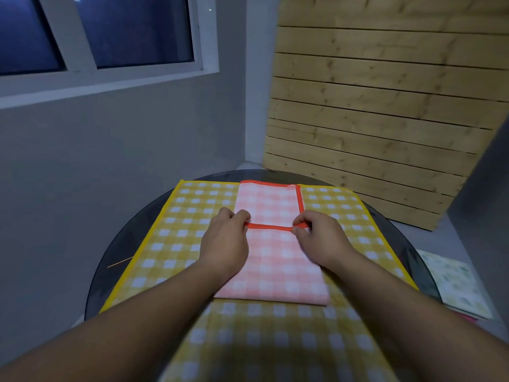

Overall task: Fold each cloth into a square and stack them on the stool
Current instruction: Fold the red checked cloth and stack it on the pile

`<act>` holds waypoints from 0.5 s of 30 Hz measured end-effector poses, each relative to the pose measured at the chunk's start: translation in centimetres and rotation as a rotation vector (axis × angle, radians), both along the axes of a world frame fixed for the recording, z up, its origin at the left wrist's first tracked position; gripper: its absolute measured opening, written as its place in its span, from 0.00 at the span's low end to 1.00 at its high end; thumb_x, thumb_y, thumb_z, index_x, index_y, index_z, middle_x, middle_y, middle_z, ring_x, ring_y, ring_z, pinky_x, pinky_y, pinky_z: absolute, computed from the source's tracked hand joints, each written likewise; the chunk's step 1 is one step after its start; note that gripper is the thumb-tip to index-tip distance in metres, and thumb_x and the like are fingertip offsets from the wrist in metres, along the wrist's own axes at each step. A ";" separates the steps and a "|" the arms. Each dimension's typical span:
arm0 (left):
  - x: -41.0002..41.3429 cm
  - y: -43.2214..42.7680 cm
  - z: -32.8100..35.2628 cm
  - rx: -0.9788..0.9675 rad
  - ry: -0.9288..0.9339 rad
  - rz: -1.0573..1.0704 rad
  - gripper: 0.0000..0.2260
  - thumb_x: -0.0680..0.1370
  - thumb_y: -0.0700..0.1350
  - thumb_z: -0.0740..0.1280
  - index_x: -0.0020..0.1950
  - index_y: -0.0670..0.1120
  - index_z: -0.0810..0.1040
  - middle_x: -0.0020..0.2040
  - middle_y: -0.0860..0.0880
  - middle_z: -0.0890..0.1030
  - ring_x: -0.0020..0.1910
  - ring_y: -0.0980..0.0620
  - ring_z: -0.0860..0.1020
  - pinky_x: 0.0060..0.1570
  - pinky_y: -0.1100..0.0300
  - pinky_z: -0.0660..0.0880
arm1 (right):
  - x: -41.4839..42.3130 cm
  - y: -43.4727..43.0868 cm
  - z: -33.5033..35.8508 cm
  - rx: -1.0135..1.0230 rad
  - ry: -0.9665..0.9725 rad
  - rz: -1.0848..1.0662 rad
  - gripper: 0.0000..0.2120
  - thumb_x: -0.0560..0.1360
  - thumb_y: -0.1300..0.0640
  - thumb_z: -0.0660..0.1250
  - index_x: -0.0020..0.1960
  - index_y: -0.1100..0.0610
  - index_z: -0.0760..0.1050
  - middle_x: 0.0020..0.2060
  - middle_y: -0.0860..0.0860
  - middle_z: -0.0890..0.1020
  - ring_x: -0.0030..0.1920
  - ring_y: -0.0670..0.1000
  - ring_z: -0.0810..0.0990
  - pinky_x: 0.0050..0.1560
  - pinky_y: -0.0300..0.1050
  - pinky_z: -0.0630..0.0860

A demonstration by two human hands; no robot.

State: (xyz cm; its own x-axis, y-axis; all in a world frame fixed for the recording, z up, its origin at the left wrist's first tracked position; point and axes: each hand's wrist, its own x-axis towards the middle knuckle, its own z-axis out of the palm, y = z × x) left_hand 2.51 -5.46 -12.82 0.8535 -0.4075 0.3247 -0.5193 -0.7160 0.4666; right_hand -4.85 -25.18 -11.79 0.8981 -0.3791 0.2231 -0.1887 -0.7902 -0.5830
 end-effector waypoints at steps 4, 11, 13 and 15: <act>-0.1 0.0 0.3 -0.010 0.036 0.012 0.12 0.83 0.46 0.59 0.64 0.50 0.76 0.56 0.50 0.72 0.55 0.49 0.72 0.49 0.51 0.76 | 0.0 0.2 0.1 -0.005 -0.001 -0.011 0.04 0.77 0.54 0.68 0.50 0.52 0.81 0.44 0.45 0.80 0.46 0.48 0.77 0.45 0.42 0.71; -2.5 1.0 1.6 0.374 -0.060 -0.206 0.17 0.83 0.50 0.54 0.68 0.46 0.72 0.80 0.41 0.57 0.79 0.43 0.56 0.75 0.49 0.59 | 0.4 0.1 0.5 0.014 0.064 -0.024 0.04 0.76 0.54 0.69 0.49 0.52 0.81 0.45 0.47 0.81 0.48 0.50 0.78 0.47 0.42 0.73; -3.4 1.9 1.4 0.442 0.014 -0.270 0.21 0.85 0.52 0.50 0.75 0.45 0.65 0.81 0.41 0.54 0.80 0.45 0.52 0.78 0.50 0.52 | 0.5 0.2 0.6 0.029 0.069 -0.031 0.03 0.76 0.54 0.69 0.49 0.52 0.81 0.45 0.48 0.82 0.48 0.51 0.78 0.47 0.43 0.73; -4.1 2.8 1.1 0.512 0.103 -0.289 0.26 0.85 0.55 0.47 0.81 0.45 0.53 0.82 0.43 0.47 0.81 0.47 0.44 0.79 0.52 0.44 | 0.4 0.3 0.6 0.036 0.068 -0.034 0.03 0.76 0.55 0.69 0.49 0.53 0.81 0.45 0.48 0.82 0.48 0.51 0.78 0.47 0.43 0.74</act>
State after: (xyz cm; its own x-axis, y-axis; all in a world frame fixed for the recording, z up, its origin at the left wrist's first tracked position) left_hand -1.55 -2.69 -11.74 0.7016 -0.7106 -0.0528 -0.6969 -0.6997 0.1571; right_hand -4.44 -24.90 -11.24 0.8972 -0.4165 0.1471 -0.2556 -0.7611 -0.5961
